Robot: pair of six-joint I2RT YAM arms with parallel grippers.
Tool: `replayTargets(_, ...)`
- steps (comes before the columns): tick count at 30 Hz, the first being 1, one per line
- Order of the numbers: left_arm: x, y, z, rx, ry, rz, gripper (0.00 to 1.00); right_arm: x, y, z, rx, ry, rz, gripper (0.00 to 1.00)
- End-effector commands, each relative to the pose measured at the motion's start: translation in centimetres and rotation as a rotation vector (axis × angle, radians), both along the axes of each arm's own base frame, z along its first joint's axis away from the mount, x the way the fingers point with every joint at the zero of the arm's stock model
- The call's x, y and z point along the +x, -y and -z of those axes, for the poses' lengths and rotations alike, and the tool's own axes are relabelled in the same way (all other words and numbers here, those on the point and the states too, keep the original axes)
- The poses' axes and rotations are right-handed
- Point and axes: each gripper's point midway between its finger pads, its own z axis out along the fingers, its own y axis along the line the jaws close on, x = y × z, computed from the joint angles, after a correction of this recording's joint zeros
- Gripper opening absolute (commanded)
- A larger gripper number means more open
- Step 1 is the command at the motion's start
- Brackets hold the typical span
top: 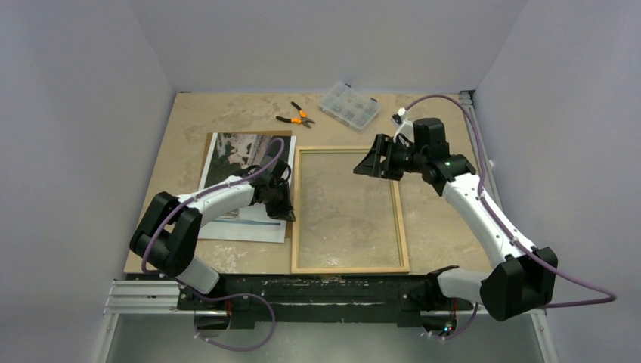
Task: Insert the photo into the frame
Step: Place the photo frame item in the photo frame.
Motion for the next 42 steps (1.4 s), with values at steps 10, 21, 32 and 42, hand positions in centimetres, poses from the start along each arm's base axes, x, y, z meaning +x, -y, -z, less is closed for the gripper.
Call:
replayTargets(10, -0.7, -2.1, 3.3, 0.133, -0.028, 0.011, 0.00, 1.2, 0.1, 1.1, -0.073, -0.060, -0.056, 0.39)
replayTargets(21, -0.7, -2.2, 3.4, 0.143, -0.028, 0.014, 0.00, 0.8, 0.6, 0.7, -0.080, -0.050, -0.043, 0.00)
replayTargets(32, -0.6, -2.3, 3.3, 0.147, -0.026, 0.014, 0.00, 0.8, 0.5, -1.4, -0.005, 0.007, 0.006, 0.00)
replayTargets(42, -0.6, -2.3, 3.3, 0.150, -0.024, 0.016, 0.00, 1.9, -0.1, -1.2, 0.048, -0.038, 0.034, 0.00)
